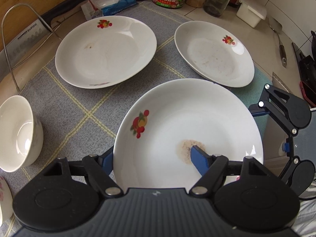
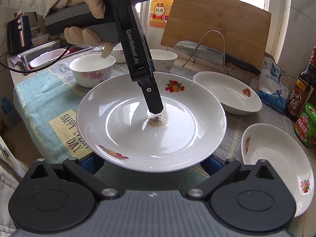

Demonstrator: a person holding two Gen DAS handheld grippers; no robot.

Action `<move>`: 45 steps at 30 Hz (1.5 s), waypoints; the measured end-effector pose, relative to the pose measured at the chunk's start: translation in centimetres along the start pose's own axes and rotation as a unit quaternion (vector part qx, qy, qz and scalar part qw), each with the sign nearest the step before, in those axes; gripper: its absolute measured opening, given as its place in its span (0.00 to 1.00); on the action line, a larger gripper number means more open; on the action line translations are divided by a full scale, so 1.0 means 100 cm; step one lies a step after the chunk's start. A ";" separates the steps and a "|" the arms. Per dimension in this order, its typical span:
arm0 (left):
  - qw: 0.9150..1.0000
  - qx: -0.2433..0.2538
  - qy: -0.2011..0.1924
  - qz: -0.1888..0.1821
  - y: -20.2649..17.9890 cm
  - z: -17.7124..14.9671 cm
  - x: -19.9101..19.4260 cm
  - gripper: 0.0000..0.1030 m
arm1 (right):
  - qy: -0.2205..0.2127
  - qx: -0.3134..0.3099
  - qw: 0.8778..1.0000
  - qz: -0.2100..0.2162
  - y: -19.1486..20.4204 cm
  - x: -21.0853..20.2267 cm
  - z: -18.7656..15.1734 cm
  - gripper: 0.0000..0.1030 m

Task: Organize plates and bowls
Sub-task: 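Lift the stained plate with the left gripper toward another white plate, then lower the stained plate onto the other white plate with the left gripper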

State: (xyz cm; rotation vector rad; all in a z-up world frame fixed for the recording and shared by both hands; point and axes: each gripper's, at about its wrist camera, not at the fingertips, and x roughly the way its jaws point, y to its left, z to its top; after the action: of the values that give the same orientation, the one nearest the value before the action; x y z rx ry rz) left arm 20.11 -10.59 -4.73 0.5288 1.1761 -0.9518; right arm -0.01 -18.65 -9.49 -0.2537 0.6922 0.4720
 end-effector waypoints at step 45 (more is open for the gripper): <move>0.992 0.115 -0.002 -0.049 -0.085 0.159 0.073 0.75 | 0.020 0.073 0.992 -0.097 -0.126 -0.057 -0.047 1.00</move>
State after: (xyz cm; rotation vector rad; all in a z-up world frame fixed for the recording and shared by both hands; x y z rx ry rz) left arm 22.01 -29.95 -5.25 0.6574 1.1027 -1.1803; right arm -0.20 -33.23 -8.34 -0.1907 0.7304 0.2310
